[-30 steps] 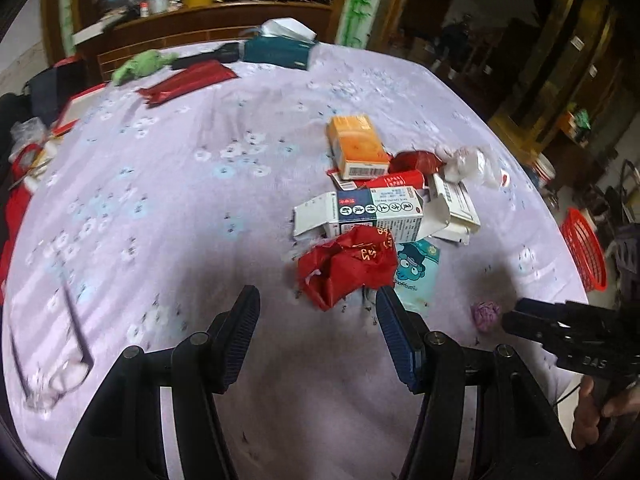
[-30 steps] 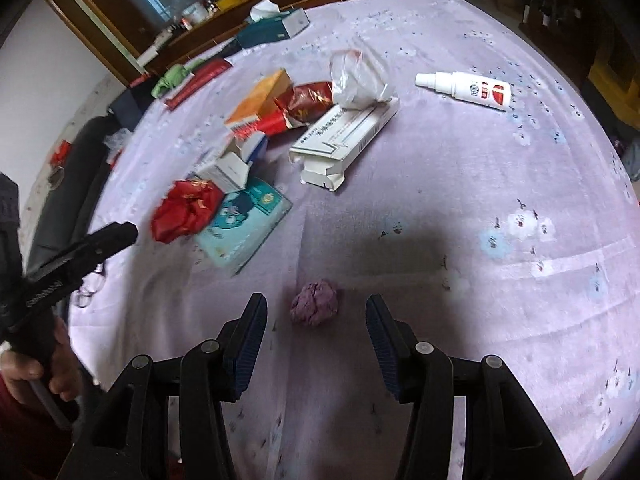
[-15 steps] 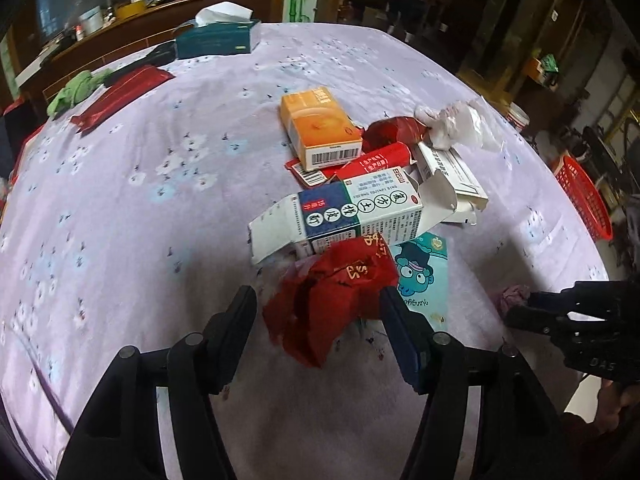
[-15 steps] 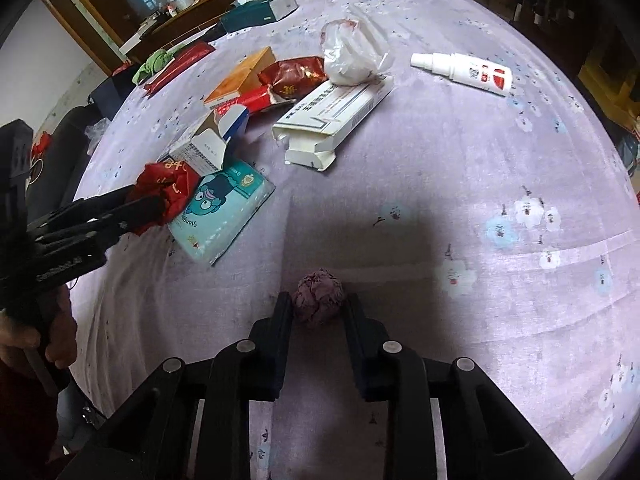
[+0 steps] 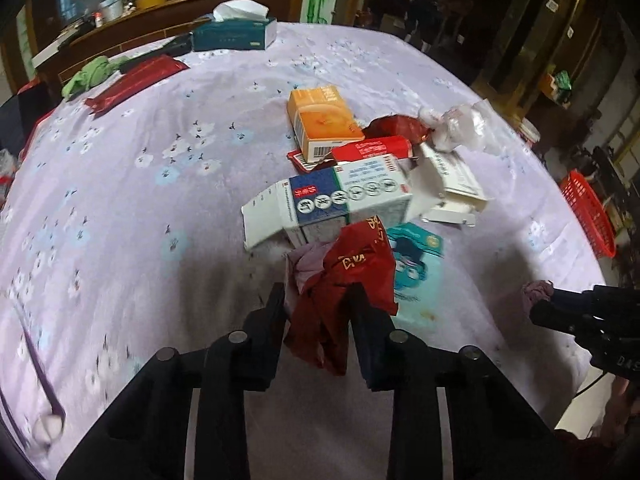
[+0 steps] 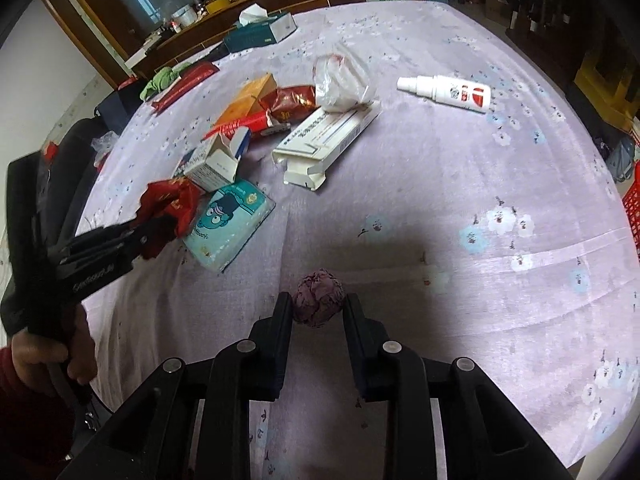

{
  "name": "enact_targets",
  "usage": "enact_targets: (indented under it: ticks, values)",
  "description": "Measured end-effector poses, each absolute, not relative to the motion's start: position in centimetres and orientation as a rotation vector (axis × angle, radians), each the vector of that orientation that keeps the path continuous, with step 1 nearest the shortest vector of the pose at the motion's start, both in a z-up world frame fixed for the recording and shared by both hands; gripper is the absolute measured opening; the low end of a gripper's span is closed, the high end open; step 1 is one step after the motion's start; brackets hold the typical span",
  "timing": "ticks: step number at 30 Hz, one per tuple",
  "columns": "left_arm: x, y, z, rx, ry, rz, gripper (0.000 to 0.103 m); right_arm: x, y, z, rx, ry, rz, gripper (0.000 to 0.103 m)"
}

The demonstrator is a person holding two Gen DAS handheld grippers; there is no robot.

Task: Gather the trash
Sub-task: 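Grasp the pink crumpled cloth with the right gripper while the left grasps the red cloth, then carry the pink cloth and red cloth over to the red basket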

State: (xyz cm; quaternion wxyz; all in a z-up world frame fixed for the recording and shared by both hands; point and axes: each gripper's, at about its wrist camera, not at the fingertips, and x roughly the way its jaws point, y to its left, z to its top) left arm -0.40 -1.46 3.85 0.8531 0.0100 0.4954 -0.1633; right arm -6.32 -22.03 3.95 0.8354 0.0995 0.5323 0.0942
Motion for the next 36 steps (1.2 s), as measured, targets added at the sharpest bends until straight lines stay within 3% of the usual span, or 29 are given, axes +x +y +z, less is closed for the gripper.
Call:
enact_targets:
  ticks: [12,36]
  values:
    - [-4.8,-7.3,8.2,0.016,0.952,-0.423,0.030,-8.5,-25.3,6.2,0.227,1.070,0.154,0.028]
    - [-8.0,-21.8,10.9,0.166,0.885,-0.645,0.030,-14.5,-36.1,9.0,0.311,0.955,-0.090,0.028]
